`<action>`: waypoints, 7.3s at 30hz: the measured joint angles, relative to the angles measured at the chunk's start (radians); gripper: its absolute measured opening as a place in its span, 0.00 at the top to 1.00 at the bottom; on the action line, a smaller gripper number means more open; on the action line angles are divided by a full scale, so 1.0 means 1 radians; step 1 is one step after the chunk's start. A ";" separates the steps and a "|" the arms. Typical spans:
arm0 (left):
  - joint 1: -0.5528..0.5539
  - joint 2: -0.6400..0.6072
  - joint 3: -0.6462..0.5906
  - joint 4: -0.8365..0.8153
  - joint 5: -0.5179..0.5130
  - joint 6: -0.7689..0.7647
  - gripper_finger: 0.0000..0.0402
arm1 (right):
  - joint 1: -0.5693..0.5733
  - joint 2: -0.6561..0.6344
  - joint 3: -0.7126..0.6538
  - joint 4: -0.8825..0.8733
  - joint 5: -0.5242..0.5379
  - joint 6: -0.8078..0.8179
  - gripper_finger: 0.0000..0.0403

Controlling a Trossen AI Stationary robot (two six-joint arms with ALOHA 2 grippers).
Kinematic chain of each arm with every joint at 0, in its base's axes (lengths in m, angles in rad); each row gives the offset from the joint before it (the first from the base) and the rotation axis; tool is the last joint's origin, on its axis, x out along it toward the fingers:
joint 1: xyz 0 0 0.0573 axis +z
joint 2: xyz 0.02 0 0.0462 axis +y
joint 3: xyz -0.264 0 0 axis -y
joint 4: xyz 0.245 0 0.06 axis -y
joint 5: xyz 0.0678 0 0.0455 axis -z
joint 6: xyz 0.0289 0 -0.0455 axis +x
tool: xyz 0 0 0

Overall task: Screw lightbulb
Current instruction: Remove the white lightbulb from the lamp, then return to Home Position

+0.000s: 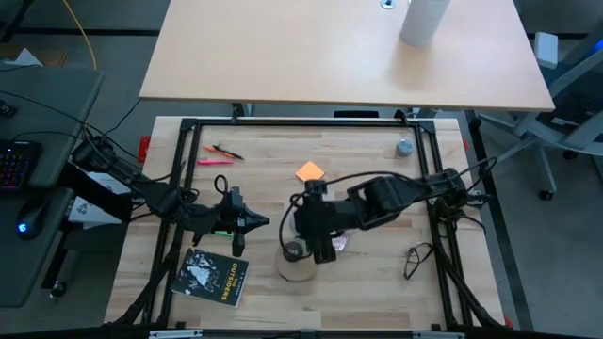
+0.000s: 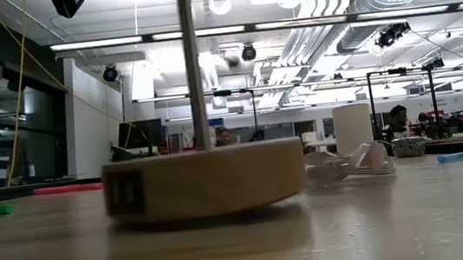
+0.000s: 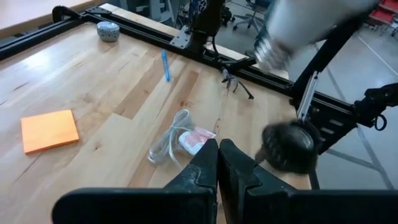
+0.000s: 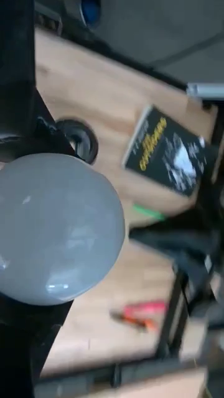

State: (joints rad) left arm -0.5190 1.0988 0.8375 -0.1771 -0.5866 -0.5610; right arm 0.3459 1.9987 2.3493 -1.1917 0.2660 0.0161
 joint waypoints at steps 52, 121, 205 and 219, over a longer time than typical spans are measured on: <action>0.367 -0.201 -0.660 0.981 0.329 0.127 1.00 | -0.313 -0.776 -1.587 1.070 -0.064 0.660 0.42; 0.636 -0.085 -0.827 0.847 0.528 0.083 1.00 | -0.243 -1.108 -2.332 1.396 0.007 0.613 0.04; 0.539 -1.096 -0.826 0.189 0.550 0.738 1.00 | -0.241 -1.966 -2.340 1.242 -0.034 0.612 0.04; 0.538 -1.096 -0.826 0.189 0.550 0.643 1.00 | -0.241 -1.966 -2.340 1.242 -0.034 0.612 0.04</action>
State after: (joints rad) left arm 0.0193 0.0032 0.0116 0.0116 -0.0364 0.0819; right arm 0.1051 0.0326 0.0093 0.0502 0.2317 0.6285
